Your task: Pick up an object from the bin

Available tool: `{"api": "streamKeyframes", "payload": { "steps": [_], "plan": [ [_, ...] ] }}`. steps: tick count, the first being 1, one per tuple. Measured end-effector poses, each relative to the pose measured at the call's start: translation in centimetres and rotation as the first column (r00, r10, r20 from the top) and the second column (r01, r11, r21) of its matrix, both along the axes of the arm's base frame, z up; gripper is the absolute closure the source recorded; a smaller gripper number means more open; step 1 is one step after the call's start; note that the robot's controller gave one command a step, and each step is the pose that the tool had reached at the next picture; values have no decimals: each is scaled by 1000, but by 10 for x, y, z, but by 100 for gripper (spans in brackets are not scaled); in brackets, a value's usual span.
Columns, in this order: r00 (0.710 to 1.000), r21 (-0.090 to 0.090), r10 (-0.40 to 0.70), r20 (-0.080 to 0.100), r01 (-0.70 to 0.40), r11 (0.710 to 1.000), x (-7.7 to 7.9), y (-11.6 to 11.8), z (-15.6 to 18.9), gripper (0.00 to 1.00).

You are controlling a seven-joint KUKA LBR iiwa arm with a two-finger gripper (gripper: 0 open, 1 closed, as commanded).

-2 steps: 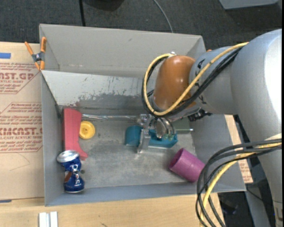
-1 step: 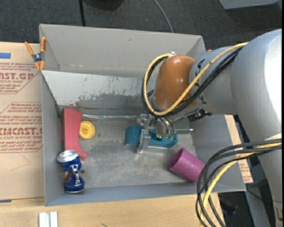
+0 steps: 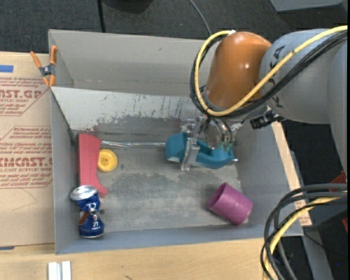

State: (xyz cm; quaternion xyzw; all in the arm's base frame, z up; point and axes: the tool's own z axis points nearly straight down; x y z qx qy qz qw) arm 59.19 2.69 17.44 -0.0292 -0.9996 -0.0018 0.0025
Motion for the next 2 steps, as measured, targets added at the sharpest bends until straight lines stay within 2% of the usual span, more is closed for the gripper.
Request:
{"api": "streamKeyframes", "payload": {
  "steps": [1,2],
  "plan": [
    [1000,0,0,0,0,1000,0,0,0,100],
    [998,1,62,-3,-62,998,1,24,68,100]
  ]
}}
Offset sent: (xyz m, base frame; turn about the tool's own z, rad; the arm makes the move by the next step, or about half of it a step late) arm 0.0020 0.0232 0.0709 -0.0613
